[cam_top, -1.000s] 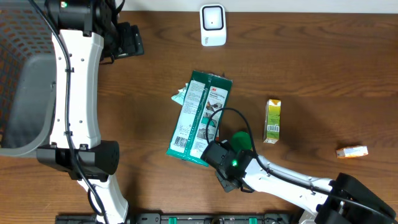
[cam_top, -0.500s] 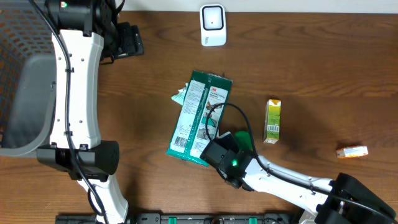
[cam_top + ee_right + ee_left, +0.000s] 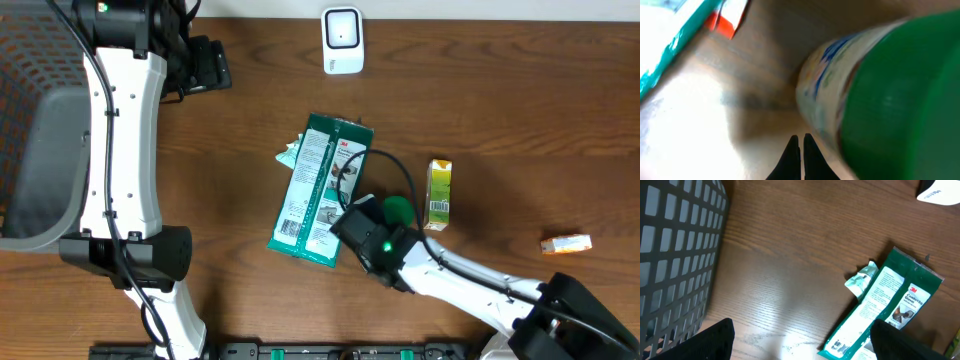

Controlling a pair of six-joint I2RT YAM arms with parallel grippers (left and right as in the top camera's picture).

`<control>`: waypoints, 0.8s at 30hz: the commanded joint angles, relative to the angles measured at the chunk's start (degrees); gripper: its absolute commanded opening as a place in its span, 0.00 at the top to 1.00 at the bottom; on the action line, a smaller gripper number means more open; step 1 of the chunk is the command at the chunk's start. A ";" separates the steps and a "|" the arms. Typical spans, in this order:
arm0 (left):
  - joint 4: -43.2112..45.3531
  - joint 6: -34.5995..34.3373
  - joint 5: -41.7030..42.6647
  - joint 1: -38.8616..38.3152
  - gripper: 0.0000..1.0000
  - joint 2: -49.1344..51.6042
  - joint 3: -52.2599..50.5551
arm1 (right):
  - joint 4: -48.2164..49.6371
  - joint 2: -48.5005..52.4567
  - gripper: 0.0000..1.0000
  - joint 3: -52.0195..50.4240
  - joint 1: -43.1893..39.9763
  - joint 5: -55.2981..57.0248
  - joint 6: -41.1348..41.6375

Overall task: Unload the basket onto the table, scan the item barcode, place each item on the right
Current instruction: 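Bring the right gripper back down onto the green-lidded jar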

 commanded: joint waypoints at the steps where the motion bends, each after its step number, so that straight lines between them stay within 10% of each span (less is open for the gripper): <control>1: -0.24 -0.52 -0.20 -0.02 0.13 -0.98 -0.02 | -3.02 -3.78 0.94 4.31 -0.26 -12.74 -1.16; 5: -0.24 -0.55 -0.17 -0.02 0.13 -0.98 -0.02 | -9.79 -10.10 0.82 7.76 -0.90 -12.79 1.03; 12: -0.24 -0.55 -0.17 -0.02 0.13 -0.98 -0.02 | -15.74 -19.87 0.16 8.70 -5.01 -11.61 8.41; 24: -0.24 -0.52 -0.17 -0.02 0.13 -0.98 -0.02 | -9.35 -19.89 0.05 -3.02 -6.36 -1.29 25.70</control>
